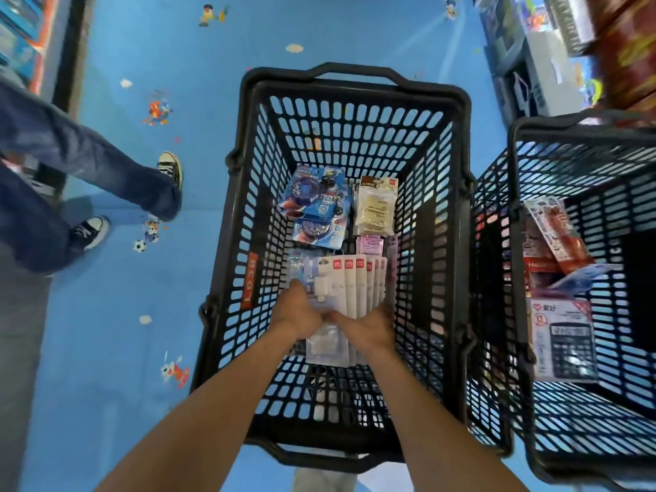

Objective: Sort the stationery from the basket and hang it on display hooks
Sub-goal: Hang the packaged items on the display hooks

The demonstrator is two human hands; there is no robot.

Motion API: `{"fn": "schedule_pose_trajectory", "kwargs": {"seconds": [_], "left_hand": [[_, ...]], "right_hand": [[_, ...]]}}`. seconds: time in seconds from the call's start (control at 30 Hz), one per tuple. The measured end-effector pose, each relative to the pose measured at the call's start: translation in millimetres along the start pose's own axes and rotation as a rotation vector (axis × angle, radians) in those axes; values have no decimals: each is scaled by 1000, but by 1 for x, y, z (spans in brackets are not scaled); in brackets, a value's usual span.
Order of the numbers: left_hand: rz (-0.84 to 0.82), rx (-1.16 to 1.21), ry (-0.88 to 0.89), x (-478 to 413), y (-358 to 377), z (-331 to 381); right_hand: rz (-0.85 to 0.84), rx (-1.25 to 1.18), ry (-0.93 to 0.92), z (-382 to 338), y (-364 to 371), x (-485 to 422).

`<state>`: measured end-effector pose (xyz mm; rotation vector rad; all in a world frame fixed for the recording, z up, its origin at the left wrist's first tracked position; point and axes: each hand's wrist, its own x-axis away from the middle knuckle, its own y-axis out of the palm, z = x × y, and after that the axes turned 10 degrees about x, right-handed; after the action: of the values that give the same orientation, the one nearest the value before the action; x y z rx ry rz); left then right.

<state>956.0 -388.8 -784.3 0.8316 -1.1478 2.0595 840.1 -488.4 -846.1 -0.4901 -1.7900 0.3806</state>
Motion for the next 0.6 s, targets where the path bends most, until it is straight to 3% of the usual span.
{"fn": "schedule_pose_trajectory", "kwargs": {"seconds": [0.27, 0.4, 0.6], "left_hand": [[-12, 4, 6, 3, -3, 2], [-40, 25, 18, 3, -4, 4], [-48, 101, 28, 3, 1, 4]], "right_hand": [[19, 111, 17, -35, -29, 50], [-98, 11, -15, -38, -35, 49], [-90, -54, 8, -40, -34, 46]]}}
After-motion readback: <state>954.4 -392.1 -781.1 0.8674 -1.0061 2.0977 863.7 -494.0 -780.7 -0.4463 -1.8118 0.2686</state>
